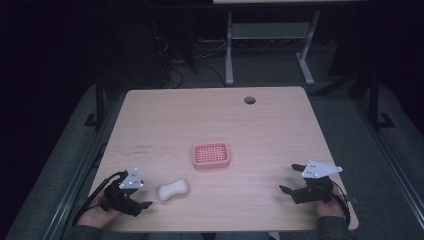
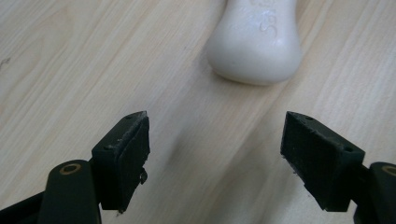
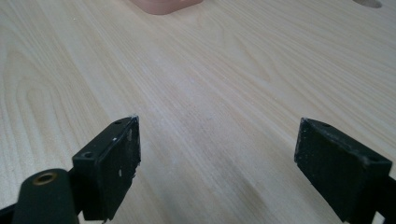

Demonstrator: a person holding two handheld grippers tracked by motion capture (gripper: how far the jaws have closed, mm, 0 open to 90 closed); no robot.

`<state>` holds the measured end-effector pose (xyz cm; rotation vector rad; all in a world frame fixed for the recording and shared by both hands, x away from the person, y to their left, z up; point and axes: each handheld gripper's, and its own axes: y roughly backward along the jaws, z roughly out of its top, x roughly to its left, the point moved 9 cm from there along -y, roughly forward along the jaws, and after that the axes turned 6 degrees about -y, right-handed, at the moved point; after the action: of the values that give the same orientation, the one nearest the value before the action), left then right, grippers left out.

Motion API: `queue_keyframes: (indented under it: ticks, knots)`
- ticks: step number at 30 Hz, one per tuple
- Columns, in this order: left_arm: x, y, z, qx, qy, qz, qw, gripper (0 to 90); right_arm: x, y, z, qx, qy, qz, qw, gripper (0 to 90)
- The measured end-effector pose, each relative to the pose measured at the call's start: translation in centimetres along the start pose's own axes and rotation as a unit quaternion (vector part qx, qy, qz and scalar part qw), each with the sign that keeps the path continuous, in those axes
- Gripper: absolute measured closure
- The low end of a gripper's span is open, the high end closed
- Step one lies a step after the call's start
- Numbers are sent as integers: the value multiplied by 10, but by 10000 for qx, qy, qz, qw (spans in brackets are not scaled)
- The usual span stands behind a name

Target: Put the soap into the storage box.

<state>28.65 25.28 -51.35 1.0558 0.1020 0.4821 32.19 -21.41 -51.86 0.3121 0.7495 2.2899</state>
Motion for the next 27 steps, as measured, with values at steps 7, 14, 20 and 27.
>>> queue_keyframes:
  ticks: [7,14,20,27]
  knots:
    - [-5,-3,5,10,-28,-119,9999,235,-1,0,0,-17,-19,-4,10000,138]
    - [-7,-4,10,-11,-70,-158,9998,226,0,0,0,-3,-7,-10,10000,138]
    - [-8,-5,12,18,-100,-171,9998,222,-1,1,0,-4,3,-14,10000,137]
    - [-9,-6,17,-9,-135,-176,9998,222,-1,1,0,-6,18,-20,10000,138]
